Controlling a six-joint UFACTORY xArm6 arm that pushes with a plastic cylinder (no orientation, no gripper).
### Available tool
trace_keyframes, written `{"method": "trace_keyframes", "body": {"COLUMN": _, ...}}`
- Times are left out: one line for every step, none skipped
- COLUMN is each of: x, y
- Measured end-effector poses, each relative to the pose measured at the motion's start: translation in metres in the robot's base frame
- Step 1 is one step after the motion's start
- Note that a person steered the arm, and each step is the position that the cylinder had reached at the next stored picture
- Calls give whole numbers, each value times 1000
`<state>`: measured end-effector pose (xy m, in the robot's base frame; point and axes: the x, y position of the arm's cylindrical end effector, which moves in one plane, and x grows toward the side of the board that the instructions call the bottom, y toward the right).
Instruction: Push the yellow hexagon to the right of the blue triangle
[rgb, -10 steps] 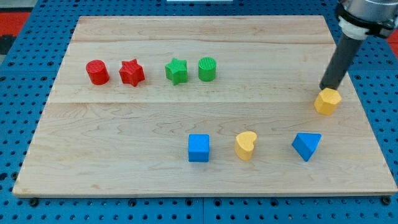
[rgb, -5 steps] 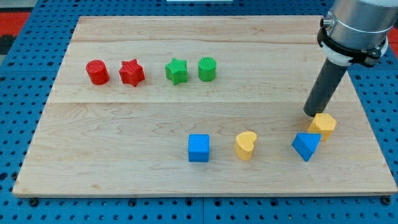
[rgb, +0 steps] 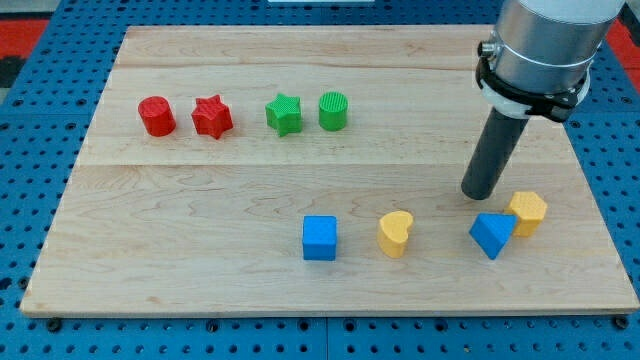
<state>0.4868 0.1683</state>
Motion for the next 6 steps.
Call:
{"method": "trace_keyframes", "body": {"x": 4, "y": 25}}
{"method": "trace_keyframes", "body": {"x": 13, "y": 46}}
{"method": "trace_keyframes", "body": {"x": 25, "y": 46}}
{"method": "trace_keyframes", "body": {"x": 32, "y": 43}}
{"method": "trace_keyframes", "body": {"x": 31, "y": 34}}
{"method": "trace_keyframes", "body": {"x": 27, "y": 33}}
